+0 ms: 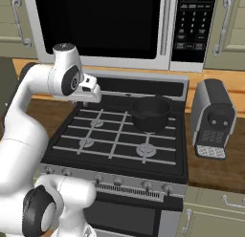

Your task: Pick the kettle from the counter and place it on a stove burner. Then turn the burner on.

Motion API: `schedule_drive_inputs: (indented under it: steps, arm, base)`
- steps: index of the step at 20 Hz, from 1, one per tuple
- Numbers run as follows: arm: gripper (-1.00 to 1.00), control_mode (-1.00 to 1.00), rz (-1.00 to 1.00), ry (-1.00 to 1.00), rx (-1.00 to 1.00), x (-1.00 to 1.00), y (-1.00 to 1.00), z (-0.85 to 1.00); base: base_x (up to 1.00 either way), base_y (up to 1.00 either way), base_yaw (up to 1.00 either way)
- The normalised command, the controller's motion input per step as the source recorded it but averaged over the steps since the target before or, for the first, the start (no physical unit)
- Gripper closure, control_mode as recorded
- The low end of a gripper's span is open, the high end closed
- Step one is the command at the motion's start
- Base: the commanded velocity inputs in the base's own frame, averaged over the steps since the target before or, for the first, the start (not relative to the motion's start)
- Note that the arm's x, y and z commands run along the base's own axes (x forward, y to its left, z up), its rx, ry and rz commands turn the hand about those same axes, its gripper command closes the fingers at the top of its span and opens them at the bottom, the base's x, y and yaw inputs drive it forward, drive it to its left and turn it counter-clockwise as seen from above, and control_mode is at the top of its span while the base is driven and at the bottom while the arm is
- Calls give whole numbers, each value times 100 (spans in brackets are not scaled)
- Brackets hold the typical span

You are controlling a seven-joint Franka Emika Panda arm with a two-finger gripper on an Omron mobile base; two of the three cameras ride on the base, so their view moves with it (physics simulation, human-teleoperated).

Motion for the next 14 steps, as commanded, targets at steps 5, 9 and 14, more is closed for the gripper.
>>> schedule_drive_inputs:
  steps: [5, 9, 14]
  arm:
    - [-100, -100, 8, -12, -4, -37, 44, -23]
    - [-100, -100, 15, -17, -3, -27, 100, -5]
    - [-100, -100, 21, -14, 0, -21, 100, 0]
  base:
    - [0, 0, 0]
    - [0, 0, 0]
    - [0, 0, 0]
